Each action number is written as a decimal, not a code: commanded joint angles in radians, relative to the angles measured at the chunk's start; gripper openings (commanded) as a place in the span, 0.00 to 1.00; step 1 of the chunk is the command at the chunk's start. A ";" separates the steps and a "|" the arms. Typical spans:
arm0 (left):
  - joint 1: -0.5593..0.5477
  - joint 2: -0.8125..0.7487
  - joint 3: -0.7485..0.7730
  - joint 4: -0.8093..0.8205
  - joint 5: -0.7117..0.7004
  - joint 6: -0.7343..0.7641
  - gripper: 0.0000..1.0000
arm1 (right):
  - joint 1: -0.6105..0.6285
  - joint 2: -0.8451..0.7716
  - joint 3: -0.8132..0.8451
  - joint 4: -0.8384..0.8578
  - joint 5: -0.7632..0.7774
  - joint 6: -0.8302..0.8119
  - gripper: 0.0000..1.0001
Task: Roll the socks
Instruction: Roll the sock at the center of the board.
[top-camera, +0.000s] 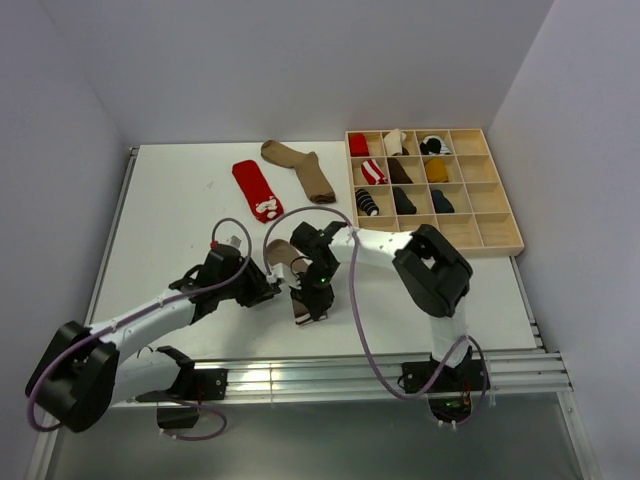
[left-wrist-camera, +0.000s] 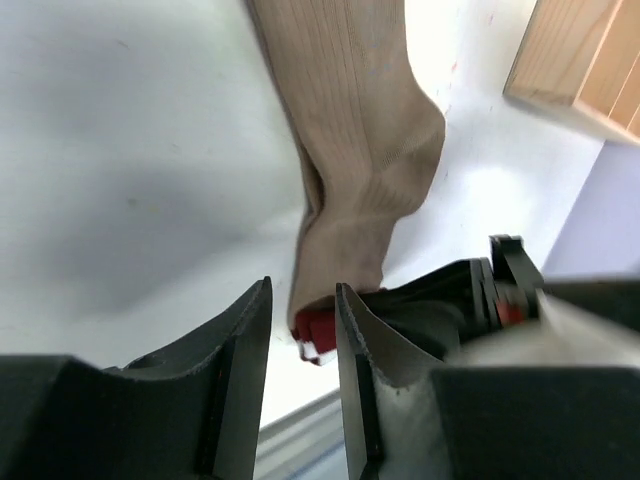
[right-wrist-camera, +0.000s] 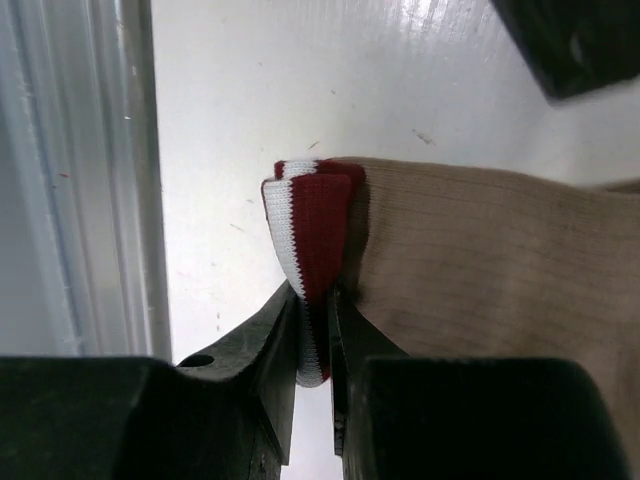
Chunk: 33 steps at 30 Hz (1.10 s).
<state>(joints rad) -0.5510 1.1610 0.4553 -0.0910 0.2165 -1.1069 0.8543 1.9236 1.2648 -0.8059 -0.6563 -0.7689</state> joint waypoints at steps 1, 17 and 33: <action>-0.007 -0.095 -0.047 0.025 -0.161 0.048 0.36 | -0.044 0.090 0.108 -0.209 -0.135 -0.032 0.18; -0.250 -0.318 -0.138 0.259 -0.376 0.277 0.39 | -0.182 0.390 0.401 -0.496 -0.302 -0.058 0.20; -0.383 0.038 -0.052 0.514 -0.244 0.486 0.47 | -0.187 0.468 0.459 -0.541 -0.313 -0.032 0.20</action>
<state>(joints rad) -0.9230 1.1610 0.3748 0.3157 -0.0738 -0.6659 0.6651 2.3669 1.6806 -1.3155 -0.9539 -0.8009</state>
